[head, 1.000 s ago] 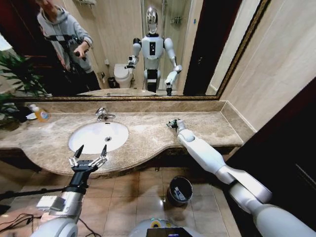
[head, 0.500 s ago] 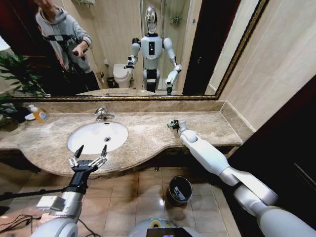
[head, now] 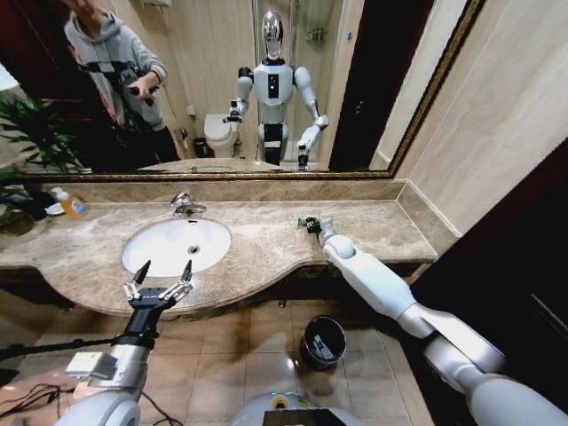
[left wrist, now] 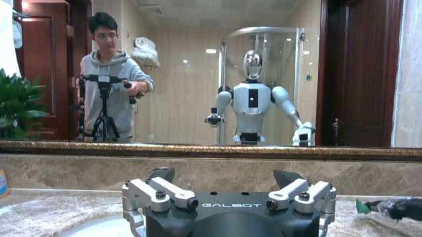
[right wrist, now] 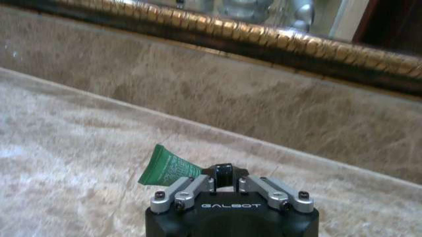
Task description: Pick up the trash from the sink and place it in the trash bin.
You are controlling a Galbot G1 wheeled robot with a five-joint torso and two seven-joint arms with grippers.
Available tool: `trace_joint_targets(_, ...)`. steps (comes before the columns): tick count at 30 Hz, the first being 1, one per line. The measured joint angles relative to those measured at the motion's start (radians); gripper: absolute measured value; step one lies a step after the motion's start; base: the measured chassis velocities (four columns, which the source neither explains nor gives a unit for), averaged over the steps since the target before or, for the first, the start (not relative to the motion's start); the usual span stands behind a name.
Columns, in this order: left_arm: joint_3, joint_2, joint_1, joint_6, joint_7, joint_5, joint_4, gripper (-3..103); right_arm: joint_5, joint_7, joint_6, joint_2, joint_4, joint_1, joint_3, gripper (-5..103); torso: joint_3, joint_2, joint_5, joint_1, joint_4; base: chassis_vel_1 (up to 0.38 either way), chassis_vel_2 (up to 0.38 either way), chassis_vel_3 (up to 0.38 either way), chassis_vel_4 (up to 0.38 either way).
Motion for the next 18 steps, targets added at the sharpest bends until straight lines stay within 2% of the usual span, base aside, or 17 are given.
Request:
trace_joint_targets(5, 0.0, 0.0, 0.0, 0.0, 0.0, 0.0, 0.0, 100, 0.008, -0.006, 0.009, -0.035, 0.059, -0.025, 0.042, 14, 0.0, 0.0, 0.0, 0.0, 0.0001, 0.0, 0.0, 0.0, 0.0)
trace_joint_targets(7, 0.0, 0.0, 0.0, 0.0, 0.0, 0.0, 0.0, 100, 0.027, -0.012, 0.008, -0.081, 0.133, -0.072, 0.079, 14, 0.0, 0.0, 0.0001, 0.0, 0.0002, 0.0, 0.0, 0.0, 0.0)
trace_joint_targets(8, 0.0, 0.0, 0.0, 0.0, 0.0, 0.0, 0.0, 100, 0.027, -0.012, 0.008, -0.081, 0.133, -0.072, 0.079, 14, 0.0, 0.0, 0.0001, 0.0, 0.0002, 0.0, 0.0, 0.0, 0.0)
trace_joint_targets(11, 0.0, 0.0, 0.0, 0.0, 0.0, 0.0, 0.0, 100, 0.051, -0.021, 0.001, -0.177, 0.314, -0.22, 0.216, 14, 0.0, 0.0, 0.0004, 0.0, -0.0001, 0.0, 0.0, 0.0, 0.0)
trace_joint_targets(12, 0.0, 0.0, 0.0, 0.0, 0.0, 0.0, 0.0, 100, 0.051, -0.021, 0.001, -0.177, 0.314, -0.22, 0.216, 14, 0.0, 0.0, 0.0004, 0.0, -0.0001, 0.0, 0.0, 0.0, 0.0)
trace_joint_targets(14, 0.0, 0.0, 0.0, 0.0, 0.0, 0.0, 0.0, 100, 0.052, -0.037, 0.007, -0.237, 0.421, -0.338, 0.31, 14, -0.001, 0.0, 0.0, 0.0, -0.0002, 0.0, 0.0, 0.0, 0.0)
trace_joint_targets(15, 0.0, 0.0, 0.0, 0.0, 0.0, 0.0, 0.0, 100, 0.062, -0.037, 0.009, -0.267, 0.492, -0.427, 0.371, 14, -0.001, 0.0, 0.0002, 0.0, -0.0009, 0.0, 0.0, 0.0, 0.0)
trace_joint_targets(16, 0.0, 0.0, 0.0, 0.0, 0.0, 0.0, 0.0, 100, 0.062, -0.037, 0.009, -0.267, 0.492, -0.427, 0.371, 14, -0.001, 0.0, 0.0002, 0.0, -0.0009, 0.0, 0.0, 0.0, 0.0)
trace_joint_targets(18, 0.0, 0.0, 0.0, 0.0, 0.0, 0.0, 0.0, 100, 0.081, -0.035, 0.008, -0.282, 0.575, -0.523, 0.423, 14, -0.001, 0.0, 0.0003, -0.001, -0.0014, 0.0, 0.0, 0.0, 0.0)
